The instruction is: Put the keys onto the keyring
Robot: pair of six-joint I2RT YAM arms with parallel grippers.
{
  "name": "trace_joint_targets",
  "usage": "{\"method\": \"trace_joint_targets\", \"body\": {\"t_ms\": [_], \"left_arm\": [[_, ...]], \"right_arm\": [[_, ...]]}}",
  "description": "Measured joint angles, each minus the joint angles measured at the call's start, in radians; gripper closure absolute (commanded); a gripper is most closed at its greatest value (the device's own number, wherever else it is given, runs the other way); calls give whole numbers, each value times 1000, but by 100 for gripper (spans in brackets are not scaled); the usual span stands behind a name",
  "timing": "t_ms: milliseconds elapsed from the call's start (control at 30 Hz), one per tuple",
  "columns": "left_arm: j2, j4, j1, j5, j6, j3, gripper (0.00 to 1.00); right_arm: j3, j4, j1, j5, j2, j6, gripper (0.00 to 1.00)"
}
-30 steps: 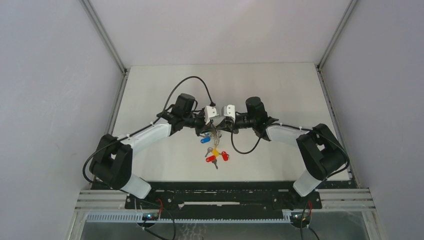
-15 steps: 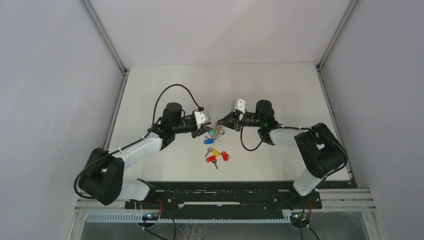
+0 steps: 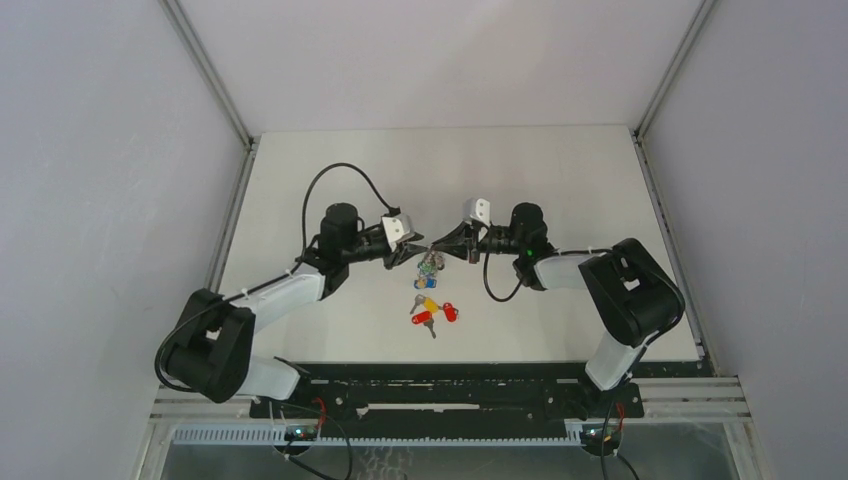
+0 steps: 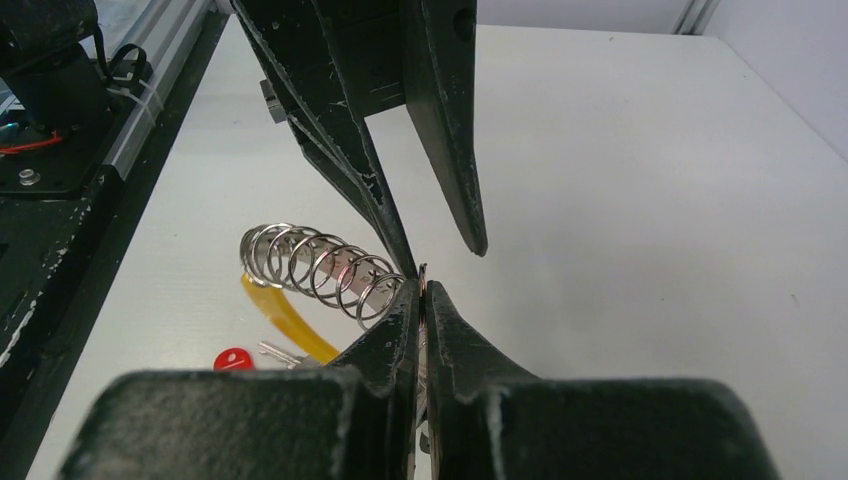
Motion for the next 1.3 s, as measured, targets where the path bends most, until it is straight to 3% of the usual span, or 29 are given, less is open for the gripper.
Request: {"method": "trace_joint_targets", "body": {"t_ms": [467, 833, 1300], "left_arm": [[81, 22, 2, 97, -16, 0, 68], [132, 62, -7, 119, -50, 0, 77], [138, 74, -8, 153, -66, 0, 82]], "right_arm": [[-55, 36, -2, 1, 25, -7, 100], [-84, 69, -10, 1, 25, -7, 100], [-90, 69, -10, 0, 25, -7, 100]]}}
